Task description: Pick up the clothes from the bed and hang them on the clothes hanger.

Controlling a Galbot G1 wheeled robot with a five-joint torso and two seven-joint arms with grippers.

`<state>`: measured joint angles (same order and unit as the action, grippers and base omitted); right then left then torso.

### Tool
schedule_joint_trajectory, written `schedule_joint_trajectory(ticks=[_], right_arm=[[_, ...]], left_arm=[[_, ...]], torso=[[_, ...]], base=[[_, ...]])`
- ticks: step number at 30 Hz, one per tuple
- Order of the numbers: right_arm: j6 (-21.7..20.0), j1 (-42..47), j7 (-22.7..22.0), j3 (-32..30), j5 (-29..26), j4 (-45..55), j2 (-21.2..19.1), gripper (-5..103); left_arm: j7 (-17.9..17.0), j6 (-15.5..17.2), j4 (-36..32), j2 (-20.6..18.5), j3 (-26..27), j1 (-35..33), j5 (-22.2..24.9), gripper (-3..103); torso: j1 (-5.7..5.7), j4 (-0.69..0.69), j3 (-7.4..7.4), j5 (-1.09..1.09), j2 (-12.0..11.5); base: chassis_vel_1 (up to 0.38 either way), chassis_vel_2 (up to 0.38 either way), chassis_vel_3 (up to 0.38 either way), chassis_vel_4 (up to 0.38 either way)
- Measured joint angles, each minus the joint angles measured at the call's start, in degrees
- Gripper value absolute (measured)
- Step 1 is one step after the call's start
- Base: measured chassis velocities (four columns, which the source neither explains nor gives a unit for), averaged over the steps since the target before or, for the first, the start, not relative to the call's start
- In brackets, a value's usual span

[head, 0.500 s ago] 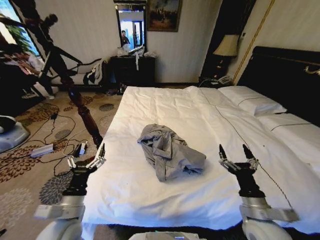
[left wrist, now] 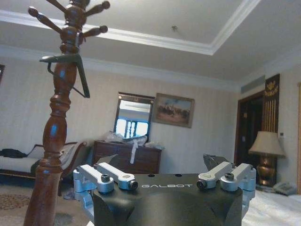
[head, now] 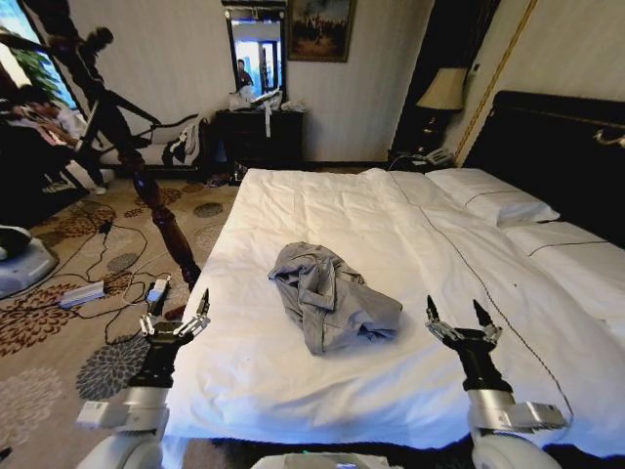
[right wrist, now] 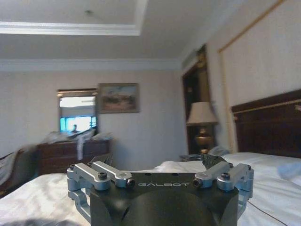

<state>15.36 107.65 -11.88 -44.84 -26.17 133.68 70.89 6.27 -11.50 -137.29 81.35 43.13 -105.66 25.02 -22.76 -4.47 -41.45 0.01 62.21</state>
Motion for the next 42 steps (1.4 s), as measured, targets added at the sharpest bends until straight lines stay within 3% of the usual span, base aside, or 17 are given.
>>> schedule_joint_trajectory(ticks=[5,9,14,17,19,20,21,22,26,32,38,40,42], right_arm=[[-0.2,-1.3,-1.6,2.0,-1.3,-0.5,-0.4,100],[-0.2,-3.9,-1.0,4.4,-2.9,-1.7,-4.8,100],[-0.8,-5.0,-0.6,6.8,-3.8,-1.9,-6.1,100],[-1.4,-4.9,0.0,8.5,-7.7,-1.4,-7.9,100],[-2.6,-4.9,0.0,9.9,-14.7,-0.4,-10.0,100],[-4.3,-5.6,-0.3,10.8,-22.2,0.7,-12.2,100],[-5.3,-6.6,-0.3,11.0,-25.8,1.0,-13.6,100],[-5.3,-6.6,-0.3,11.0,-25.8,1.0,-13.6,100],[-9.7,-11.6,1.9,11.5,-35.0,-0.2,-19.2,100],[-13.6,-16.2,4.2,15.3,-41.3,-3.6,-24.4,100],[-13.9,-21.1,8.8,21.3,-42.8,-7.9,-25.5,100],[-14.4,-23.2,9.7,25.3,-44.9,-8.7,-24.4,100],[-14.0,-26.0,11.0,30.3,-42.6,-11.7,-22.0,100]], left_arm=[[0.4,-1.2,0.3,2.9,-0.2,-1.0,-1.2,100],[0.7,-1.8,1.1,5.3,-0.2,-0.3,-3.0,100],[1.0,-2.4,1.5,5.7,0.3,-0.6,-3.6,100],[1.1,-2.4,1.8,5.7,0.8,-0.6,-3.6,100],[1.1,-2.4,2.2,5.7,1.2,-0.2,-3.5,100],[1.1,-2.4,2.8,5.9,1.3,0.0,-3.8,100],[1.1,-2.5,3.1,6.1,1.2,0.0,-4.2,100],[1.1,-2.5,3.1,6.1,1.2,0.0,-4.2,100],[1.3,-3.5,4.6,6.3,1.4,0.0,-5.3,100],[1.1,-3.5,5.7,6.3,4.9,0.8,-5.3,100],[-0.1,-4.2,10.6,6.0,8.8,1.8,-5.2,100],[-0.4,-4.6,13.6,5.7,11.2,2.5,-4.5,100],[-0.4,-5.2,16.6,5.1,13.5,3.2,-3.1,100]], torso=[[0.00,0.01,0.00,0.01,0.0],[0.00,0.01,0.00,-0.01,0.0],[0.00,0.01,0.00,0.00,0.0],[0.00,0.00,0.00,0.00,0.0],[0.00,0.00,0.00,-0.01,0.0],[0.00,0.00,0.00,-0.01,0.0],[0.00,0.00,0.00,-0.01,0.0],[0.00,0.00,0.00,-0.01,0.0],[0.00,0.02,0.00,-0.01,0.0],[0.00,0.00,0.00,0.00,0.0],[-0.01,0.01,0.00,-0.01,0.0],[0.00,0.01,0.00,-0.03,0.0],[0.00,0.01,0.00,-0.03,0.0]], base=[[0.000,0.000,0.000,0.000],[0.000,0.000,0.000,0.000],[0.000,0.000,0.000,0.000],[0.000,0.000,0.000,0.000],[0.000,0.000,0.000,0.000],[0.000,0.000,0.000,0.000],[0.000,0.000,0.000,0.000],[0.000,0.000,0.000,0.000],[0.000,0.000,0.000,0.000],[0.000,0.000,0.000,0.000],[0.000,0.000,0.000,0.000],[0.000,0.000,0.000,0.000],[0.000,0.000,0.000,0.000]])
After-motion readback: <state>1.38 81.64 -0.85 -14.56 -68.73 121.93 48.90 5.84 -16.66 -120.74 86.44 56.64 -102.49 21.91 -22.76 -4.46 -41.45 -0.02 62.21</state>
